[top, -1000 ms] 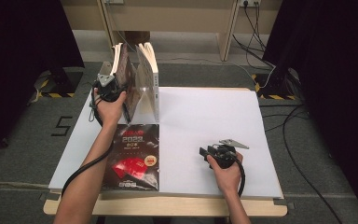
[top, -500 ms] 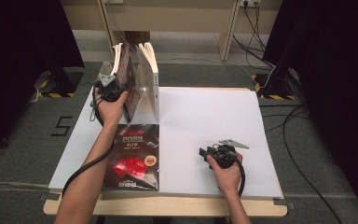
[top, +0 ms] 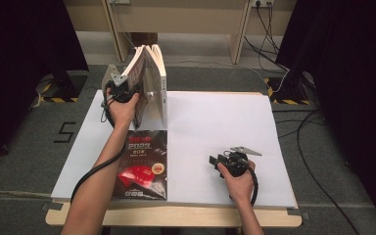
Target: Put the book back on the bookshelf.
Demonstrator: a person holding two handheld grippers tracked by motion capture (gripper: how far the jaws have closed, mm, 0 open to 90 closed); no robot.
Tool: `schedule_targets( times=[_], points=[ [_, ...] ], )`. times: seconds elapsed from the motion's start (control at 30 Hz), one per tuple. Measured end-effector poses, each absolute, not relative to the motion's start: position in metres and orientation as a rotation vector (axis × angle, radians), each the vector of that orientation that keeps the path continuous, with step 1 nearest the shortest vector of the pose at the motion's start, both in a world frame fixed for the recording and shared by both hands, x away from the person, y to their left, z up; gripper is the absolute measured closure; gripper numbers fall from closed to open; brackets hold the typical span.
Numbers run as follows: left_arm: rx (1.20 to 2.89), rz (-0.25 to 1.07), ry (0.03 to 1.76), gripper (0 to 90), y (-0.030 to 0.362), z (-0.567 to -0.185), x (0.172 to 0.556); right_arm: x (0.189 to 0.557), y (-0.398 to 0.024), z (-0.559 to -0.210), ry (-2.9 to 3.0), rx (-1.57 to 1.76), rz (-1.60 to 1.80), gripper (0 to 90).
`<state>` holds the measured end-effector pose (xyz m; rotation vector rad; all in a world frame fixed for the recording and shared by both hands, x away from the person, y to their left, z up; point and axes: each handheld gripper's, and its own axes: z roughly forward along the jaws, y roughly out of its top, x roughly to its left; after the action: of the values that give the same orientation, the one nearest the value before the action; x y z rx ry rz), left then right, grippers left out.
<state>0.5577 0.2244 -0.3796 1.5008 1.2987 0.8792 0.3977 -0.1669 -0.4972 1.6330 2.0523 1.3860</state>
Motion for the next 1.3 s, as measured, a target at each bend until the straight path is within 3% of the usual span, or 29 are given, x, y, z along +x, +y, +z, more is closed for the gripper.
schedule_targets(
  times=[0.17, 0.6, 0.87, 0.93, 1.13, 1.3],
  points=[
    [1.467, 0.89, 1.287, 75.6, 0.226, -0.38, 0.56, 0.398, -0.168, -0.497, 2.049, 1.633, 1.386, 55.0],
    [1.393, 1.066, 1.173, 75.9, 0.211, -0.364, 0.571, 0.399, -0.175, -0.496, 2.023, 1.658, 1.395, 55.2],
    [1.362, 1.013, 1.16, 74.4, 0.217, -0.381, 0.575, 0.399, -0.174, -0.496, 2.025, 1.658, 1.4, 55.2],
    [1.382, 0.994, 1.14, 71.7, 0.218, -0.381, 0.574, 0.399, -0.173, -0.497, 2.033, 1.654, 1.396, 55.2],
    [1.435, 0.953, 1.1, 52.1, 0.22, -0.369, 0.562, 0.398, -0.169, -0.496, 2.044, 1.646, 1.397, 55.1],
    [1.473, 0.95, 1.083, 49.2, 0.219, -0.362, 0.554, 0.398, -0.168, -0.496, 2.047, 1.638, 1.396, 55.2]
  ],
)
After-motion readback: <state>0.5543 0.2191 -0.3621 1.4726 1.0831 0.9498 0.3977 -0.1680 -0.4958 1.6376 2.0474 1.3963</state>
